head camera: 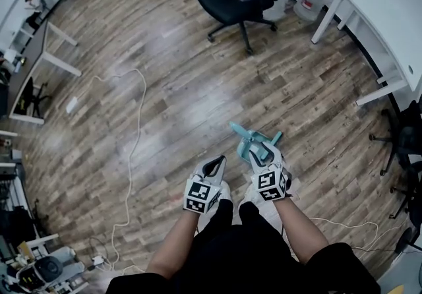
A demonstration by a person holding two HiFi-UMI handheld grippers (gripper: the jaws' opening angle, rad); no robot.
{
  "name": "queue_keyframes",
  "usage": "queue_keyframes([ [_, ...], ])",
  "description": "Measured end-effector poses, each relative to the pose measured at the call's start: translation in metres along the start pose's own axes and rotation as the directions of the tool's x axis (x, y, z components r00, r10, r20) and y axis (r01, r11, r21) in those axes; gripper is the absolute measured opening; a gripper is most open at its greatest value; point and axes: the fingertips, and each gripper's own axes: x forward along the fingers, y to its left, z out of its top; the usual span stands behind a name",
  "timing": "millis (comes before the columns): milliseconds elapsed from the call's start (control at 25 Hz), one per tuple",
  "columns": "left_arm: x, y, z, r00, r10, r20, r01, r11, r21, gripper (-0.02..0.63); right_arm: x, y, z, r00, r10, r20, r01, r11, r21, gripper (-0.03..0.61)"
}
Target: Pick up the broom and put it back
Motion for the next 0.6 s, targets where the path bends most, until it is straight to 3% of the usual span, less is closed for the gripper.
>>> queue_keyframes([
  [600,-0.008,-0.024,0.059,0.99,-0.052,0.131,0.039,0.994,0.098,0.018,-0.09,-0.022,0.076,0.968,-0.116,0.224,0.106,0.993,0.059,0.024],
])
